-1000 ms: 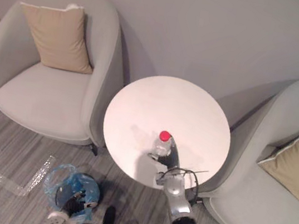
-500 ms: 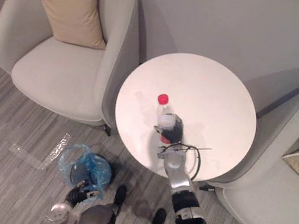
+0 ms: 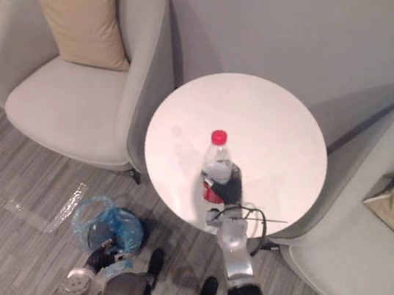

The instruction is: Gather rubbish on tea table into small bin, then transfer packed bag to large trash can.

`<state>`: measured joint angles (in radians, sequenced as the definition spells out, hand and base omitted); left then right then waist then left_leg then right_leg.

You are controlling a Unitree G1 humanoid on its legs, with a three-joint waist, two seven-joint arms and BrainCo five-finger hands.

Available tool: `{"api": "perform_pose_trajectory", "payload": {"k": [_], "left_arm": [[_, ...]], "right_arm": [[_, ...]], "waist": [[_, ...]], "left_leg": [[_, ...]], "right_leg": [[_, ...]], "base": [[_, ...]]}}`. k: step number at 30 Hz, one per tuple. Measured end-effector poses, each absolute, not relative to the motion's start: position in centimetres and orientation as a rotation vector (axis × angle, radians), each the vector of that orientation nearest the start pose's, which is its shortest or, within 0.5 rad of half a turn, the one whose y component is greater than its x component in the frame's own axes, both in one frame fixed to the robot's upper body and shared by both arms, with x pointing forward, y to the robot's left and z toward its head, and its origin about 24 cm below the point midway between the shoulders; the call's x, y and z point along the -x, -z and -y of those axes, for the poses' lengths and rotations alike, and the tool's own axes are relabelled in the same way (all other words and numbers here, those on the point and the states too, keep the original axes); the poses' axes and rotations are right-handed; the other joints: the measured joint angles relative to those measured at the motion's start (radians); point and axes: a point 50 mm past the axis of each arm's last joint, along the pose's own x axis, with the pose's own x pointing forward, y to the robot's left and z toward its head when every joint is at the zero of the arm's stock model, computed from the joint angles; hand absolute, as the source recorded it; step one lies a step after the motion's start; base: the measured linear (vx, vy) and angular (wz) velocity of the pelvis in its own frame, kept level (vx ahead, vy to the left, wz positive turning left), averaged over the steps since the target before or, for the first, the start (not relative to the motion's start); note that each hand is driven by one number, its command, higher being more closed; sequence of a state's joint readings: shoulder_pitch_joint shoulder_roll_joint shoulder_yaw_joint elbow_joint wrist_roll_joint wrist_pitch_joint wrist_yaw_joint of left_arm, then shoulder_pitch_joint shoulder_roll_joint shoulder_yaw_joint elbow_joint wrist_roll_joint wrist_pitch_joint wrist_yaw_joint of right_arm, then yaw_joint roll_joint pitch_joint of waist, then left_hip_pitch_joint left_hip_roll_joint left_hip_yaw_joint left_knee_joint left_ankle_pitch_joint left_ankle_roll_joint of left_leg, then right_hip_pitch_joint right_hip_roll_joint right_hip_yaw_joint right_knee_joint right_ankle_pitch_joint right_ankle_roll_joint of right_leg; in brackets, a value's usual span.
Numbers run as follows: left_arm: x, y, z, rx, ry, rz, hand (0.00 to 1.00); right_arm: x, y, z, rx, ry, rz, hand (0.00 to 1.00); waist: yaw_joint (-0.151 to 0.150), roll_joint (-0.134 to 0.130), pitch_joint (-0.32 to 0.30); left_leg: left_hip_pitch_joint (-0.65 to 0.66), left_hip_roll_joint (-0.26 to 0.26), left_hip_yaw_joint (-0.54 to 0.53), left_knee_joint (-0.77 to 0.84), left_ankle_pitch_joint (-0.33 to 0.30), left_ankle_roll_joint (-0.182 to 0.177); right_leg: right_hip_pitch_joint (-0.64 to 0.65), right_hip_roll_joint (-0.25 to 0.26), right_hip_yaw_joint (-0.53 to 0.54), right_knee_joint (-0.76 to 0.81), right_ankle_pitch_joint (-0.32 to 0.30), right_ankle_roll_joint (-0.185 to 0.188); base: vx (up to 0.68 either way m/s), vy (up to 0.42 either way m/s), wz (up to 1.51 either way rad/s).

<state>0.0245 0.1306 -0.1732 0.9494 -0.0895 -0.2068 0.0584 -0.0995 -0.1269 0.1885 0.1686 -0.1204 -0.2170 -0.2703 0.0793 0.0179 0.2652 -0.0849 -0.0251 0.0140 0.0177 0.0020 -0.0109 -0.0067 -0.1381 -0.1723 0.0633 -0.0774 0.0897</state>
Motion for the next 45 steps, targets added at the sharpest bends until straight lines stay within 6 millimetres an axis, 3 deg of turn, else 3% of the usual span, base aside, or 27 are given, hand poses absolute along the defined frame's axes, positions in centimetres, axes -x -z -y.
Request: {"api": "perform_pose_trajectory", "payload": {"k": [3,11,18,22,24,26,28,29,30,32,36,37,38,40,42,44,45], "left_arm": [[-14.6,13.8,-17.8,-0.157,0.017,-0.803,0.00],[-13.5,14.5,-18.1,-0.185,0.044,-0.860,0.00],[-12.7,14.9,-18.0,-0.192,0.053,-0.896,0.00],[-12.9,14.8,-17.6,-0.222,0.099,-0.888,0.00],[-12.9,14.9,-17.7,-0.239,0.110,-0.891,0.00],[-13.0,14.8,-17.8,-0.240,0.107,-0.888,0.00],[-13.4,14.6,-18.0,-0.243,0.102,-0.874,0.00],[-13.6,14.5,-18.0,-0.241,0.098,-0.868,0.00],[-13.8,14.5,-18.0,-0.239,0.093,-0.863,0.00],[-14.5,14.4,-16.9,-0.215,0.102,-0.846,0.00],[-14.5,14.4,-15.9,-0.188,0.093,-0.839,0.00],[-14.5,14.4,-15.8,-0.188,0.096,-0.834,0.00],[-14.6,14.3,-16.0,-0.196,0.097,-0.833,0.00],[-15.3,14.0,-16.2,-0.206,0.098,-0.812,0.00],[-14.7,14.2,-15.8,-0.206,0.107,-0.821,0.00],[-14.0,14.5,-15.3,-0.196,0.118,-0.842,0.00],[-13.8,14.6,-14.8,-0.201,0.139,-0.843,0.00]], "right_arm": [[-25.4,-4.0,13.0,0.242,0.003,0.163,1.00],[-21.9,-2.9,12.3,0.270,-0.072,0.131,1.00],[-20.2,-1.6,11.1,0.317,-0.157,0.088,1.00],[-20.2,-1.6,10.9,0.319,-0.168,0.087,1.00],[-20.2,-1.6,10.9,0.320,-0.164,0.087,1.00],[-20.2,-1.6,10.6,0.317,-0.173,0.089,1.00],[-20.5,-1.9,10.1,0.309,-0.187,0.108,1.00],[-20.9,-2.3,10.0,0.313,-0.194,0.131,1.00],[-21.2,-2.7,9.9,0.314,-0.196,0.148,1.00],[-22.4,-3.6,10.1,0.342,-0.193,0.195,1.00],[-22.8,-3.3,10.6,0.355,-0.171,0.187,1.00],[-22.9,-3.1,10.8,0.360,-0.164,0.172,1.00],[-22.9,-3.0,10.8,0.351,-0.154,0.167,1.00],[-23.1,-3.2,11.3,0.341,-0.122,0.171,1.00],[-23.1,-2.7,12.1,0.336,-0.093,0.144,1.00],[-23.0,-2.5,12.4,0.339,-0.078,0.133,1.00],[-23.0,-2.4,12.6,0.334,-0.061,0.126,1.00]], "waist": [[-0.022,-0.018,-0.026],[-0.034,-0.055,-0.096],[-0.045,-0.056,-0.127],[-0.061,-0.050,-0.120],[-0.078,-0.051,-0.117],[-0.076,-0.060,-0.129],[-0.061,-0.077,-0.149],[-0.054,-0.087,-0.160],[-0.045,-0.079,-0.163],[-0.030,-0.010,-0.121],[-0.021,0.047,-0.092],[-0.022,0.055,-0.089],[-0.025,0.043,-0.089],[-0.035,0.023,-0.083],[-0.049,0.036,-0.094],[-0.059,0.060,-0.108],[-0.064,0.063,-0.110]], "left_leg": [[0.028,0.001,0.021,-0.017,0.000,0.000],[0.098,0.001,0.069,-0.053,0.001,0.002],[0.143,0.005,0.120,-0.067,0.001,0.003],[0.100,0.012,0.116,0.010,-0.021,0.019],[0.054,-0.002,0.074,0.066,-0.043,0.035],[0.017,-0.011,0.025,0.092,-0.034,0.036],[-0.051,-0.026,-0.020,0.109,-0.010,0.021],[-0.083,-0.028,-0.039,0.111,0.016,0.004],[-0.107,-0.023,-0.047,0.102,0.038,-0.007],[-0.144,0.022,-0.084,0.080,0.087,-0.027],[-0.132,0.075,-0.139,0.008,0.146,-0.055],[-0.137,0.097,-0.100,-0.010,0.117,-0.047],[-0.161,0.103,-0.019,0.000,0.026,-0.008],[-0.219,0.099,0.068,0.167,0.021,0.053],[-0.209,0.126,0.128,0.398,-0.041,0.027],[-0.139,0.161,0.166,0.431,-0.116,-0.010],[-0.077,0.173,0.197,0.371,-0.143,-0.029]], "right_leg": [[0.010,0.001,0.024,-0.004,0.001,0.002],[0.044,0.002,0.073,-0.022,0.006,0.010],[0.031,0.005,0.128,0.025,0.010,0.011],[-0.047,0.000,0.128,0.191,-0.004,0.014],[-0.085,-0.022,0.135,0.357,-0.089,0.013],[-0.097,-0.017,0.145,0.487,-0.156,0.020],[-0.085,-0.016,0.155,0.482,-0.195,0.017],[-0.070,-0.007,0.157,0.388,-0.208,0.011],[-0.057,0.003,0.149,0.306,-0.209,0.004],[-0.022,0.061,0.118,0.161,-0.155,-0.032],[-0.006,0.129,0.061,0.137,-0.112,-0.067],[-0.013,0.135,0.039,0.140,-0.099,-0.086],[-0.020,0.115,0.007,0.118,-0.088,-0.100],[-0.054,0.063,-0.029,0.125,-0.079,-0.108],[-0.059,0.038,-0.057,0.124,-0.068,-0.104],[-0.058,0.036,-0.077,0.121,-0.061,-0.093],[-0.056,0.033,-0.093,0.114,-0.054,-0.082]], "base": [[0.01,0.002,-0.26],[0.01,0.008,-0.18],[-0.05,0.015,-0.25],[-0.13,0.002,0.04],[-0.14,-0.033,0.81],[-0.09,-0.104,0.94],[-0.11,-0.170,0.76],[-0.10,-0.164,0.52],[-0.10,-0.165,0.35],[-0.20,-0.143,0.26],[-0.18,-0.148,0.37],[-0.19,-0.091,0.40],[-0.24,-0.087,0.54],[-0.18,-0.049,0.62],[-0.11,-0.029,0.46],[-0.04,0.066,0.37],[-0.03,0.108,0.55]]}}
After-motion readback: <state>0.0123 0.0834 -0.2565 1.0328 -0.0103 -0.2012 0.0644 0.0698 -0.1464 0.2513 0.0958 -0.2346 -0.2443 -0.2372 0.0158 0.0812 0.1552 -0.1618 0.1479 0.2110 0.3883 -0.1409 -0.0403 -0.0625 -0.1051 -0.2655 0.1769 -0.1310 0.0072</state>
